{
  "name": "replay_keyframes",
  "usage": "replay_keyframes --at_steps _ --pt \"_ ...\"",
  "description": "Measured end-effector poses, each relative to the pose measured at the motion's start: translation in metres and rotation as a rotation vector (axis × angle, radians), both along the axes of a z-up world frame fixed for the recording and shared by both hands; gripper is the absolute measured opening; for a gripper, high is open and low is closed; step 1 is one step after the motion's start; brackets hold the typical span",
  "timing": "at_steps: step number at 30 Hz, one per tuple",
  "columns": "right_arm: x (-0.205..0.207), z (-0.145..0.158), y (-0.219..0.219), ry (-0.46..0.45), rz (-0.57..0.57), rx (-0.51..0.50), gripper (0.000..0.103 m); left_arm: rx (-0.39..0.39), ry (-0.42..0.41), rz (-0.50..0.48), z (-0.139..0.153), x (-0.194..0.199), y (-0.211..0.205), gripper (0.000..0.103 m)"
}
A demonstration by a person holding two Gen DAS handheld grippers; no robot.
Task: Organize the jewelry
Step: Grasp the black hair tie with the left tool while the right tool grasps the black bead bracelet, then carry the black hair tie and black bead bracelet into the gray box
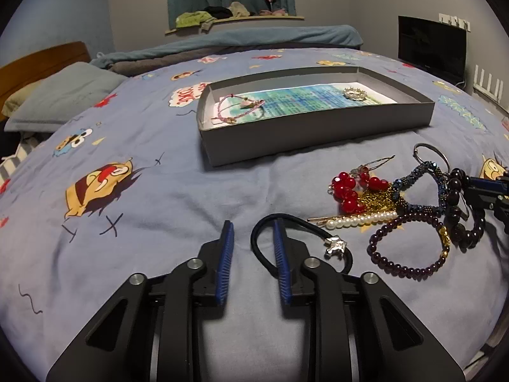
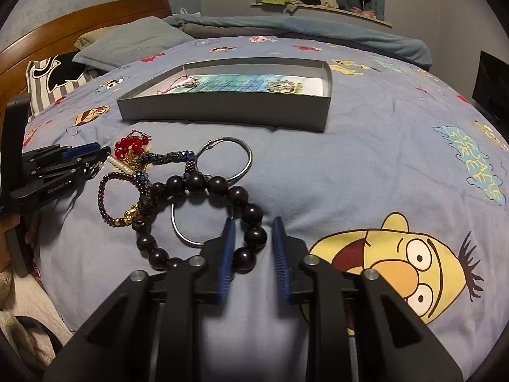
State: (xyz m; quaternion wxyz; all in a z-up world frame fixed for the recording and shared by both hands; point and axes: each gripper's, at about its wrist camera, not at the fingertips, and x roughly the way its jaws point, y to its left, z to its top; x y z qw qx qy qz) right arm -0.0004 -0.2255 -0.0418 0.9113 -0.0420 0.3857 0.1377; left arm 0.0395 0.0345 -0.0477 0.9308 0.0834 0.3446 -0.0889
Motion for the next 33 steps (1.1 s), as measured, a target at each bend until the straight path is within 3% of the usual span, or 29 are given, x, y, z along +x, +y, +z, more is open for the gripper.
replay_keyframes --at_steps 4,8,19,33 --pt "-0.003 0.004 -0.002 -0.019 0.000 0.003 0.014 0.017 -0.016 -0.009 0.001 -0.002 -0.002 0.010" --pt "-0.008 0.008 -0.001 -0.049 0.004 -0.001 0.014 0.007 -0.036 -0.010 0.006 -0.006 -0.001 0.005" --pt "-0.022 0.040 0.004 -0.197 0.008 -0.009 0.014 -0.053 -0.112 -0.013 0.031 -0.022 0.005 0.004" --pt "-0.018 0.093 0.019 -0.332 0.024 -0.086 0.014 -0.058 -0.184 -0.024 0.073 -0.021 0.004 0.004"
